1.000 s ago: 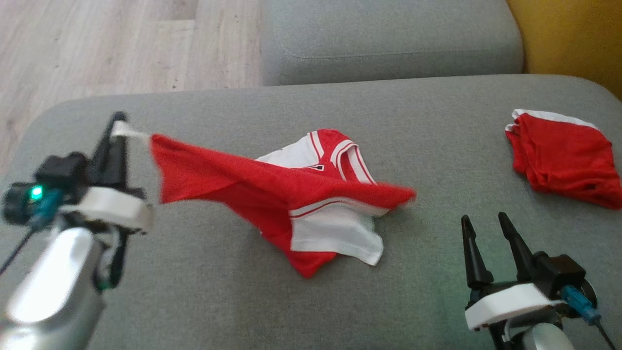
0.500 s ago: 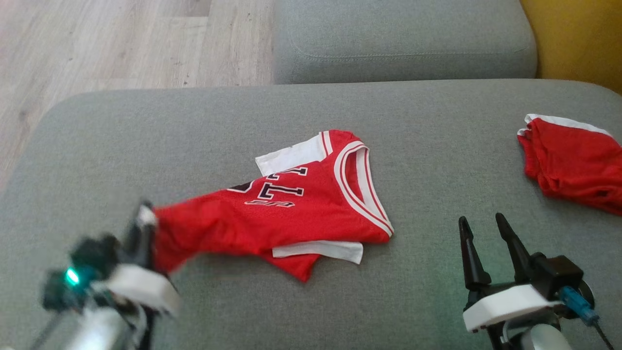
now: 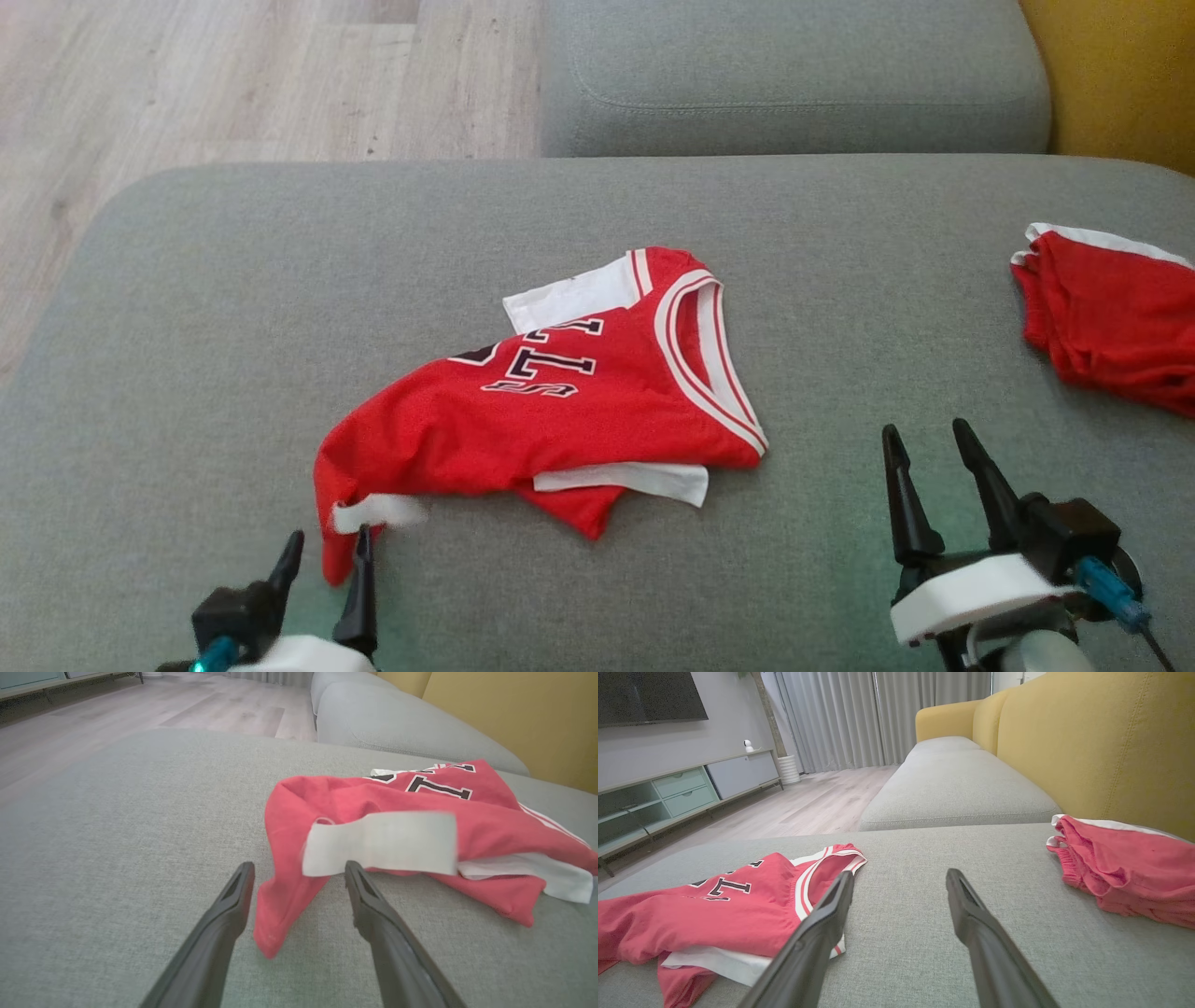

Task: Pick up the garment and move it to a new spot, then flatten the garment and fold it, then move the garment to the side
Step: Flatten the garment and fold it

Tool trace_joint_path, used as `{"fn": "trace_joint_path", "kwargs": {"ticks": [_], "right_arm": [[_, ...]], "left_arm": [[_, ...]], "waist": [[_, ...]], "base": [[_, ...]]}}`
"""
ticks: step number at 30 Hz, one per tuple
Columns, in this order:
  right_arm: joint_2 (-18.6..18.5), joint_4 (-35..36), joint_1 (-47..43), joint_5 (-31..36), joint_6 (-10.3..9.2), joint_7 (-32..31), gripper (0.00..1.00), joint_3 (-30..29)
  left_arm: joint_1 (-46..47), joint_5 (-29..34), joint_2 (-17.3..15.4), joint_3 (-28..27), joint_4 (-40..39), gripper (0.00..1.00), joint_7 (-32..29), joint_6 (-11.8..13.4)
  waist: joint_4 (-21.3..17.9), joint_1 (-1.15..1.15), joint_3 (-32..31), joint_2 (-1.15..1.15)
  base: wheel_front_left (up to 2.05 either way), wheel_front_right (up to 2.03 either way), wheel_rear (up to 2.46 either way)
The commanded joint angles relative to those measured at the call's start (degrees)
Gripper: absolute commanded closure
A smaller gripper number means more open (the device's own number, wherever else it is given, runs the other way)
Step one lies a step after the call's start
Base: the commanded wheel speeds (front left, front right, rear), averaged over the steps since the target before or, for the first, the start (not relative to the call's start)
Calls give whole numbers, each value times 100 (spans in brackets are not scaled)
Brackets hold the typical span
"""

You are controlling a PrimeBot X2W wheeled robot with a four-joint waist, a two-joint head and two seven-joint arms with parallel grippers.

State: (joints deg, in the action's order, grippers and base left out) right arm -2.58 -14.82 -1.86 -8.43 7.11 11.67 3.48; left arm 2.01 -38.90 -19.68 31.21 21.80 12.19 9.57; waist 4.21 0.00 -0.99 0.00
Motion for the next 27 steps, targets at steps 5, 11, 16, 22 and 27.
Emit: {"fn": "trace_joint_path", "kwargs": {"ticks": [5,11,16,22,27], "right_arm": [[-30,131,148,-31,37,62,0,73],[-30,-23,169,29,37,22,0,55],[-30,-285,334,133,37,-115,0,146],[-30,-796,744,271,37,-334,0,329],[-30,-1568,1245,361,37,-500,0,399]], "left_arm": [[40,13,-200,-524,-475,0,202,116],[-119,223,-374,-848,-1456,0,260,379],[-176,330,-260,-822,-2037,0,269,469],[-185,355,-8,-715,-2061,0,273,484],[-120,433,177,-587,-1952,0,276,405]], "waist": [[109,0,-11,0],[302,0,-9,0],[469,0,24,0],[628,0,107,0],[865,0,250,0]], "base": [[0,0,0],[0,0,0],[0,0,0],[0,0,0],[0,0,0]]}}
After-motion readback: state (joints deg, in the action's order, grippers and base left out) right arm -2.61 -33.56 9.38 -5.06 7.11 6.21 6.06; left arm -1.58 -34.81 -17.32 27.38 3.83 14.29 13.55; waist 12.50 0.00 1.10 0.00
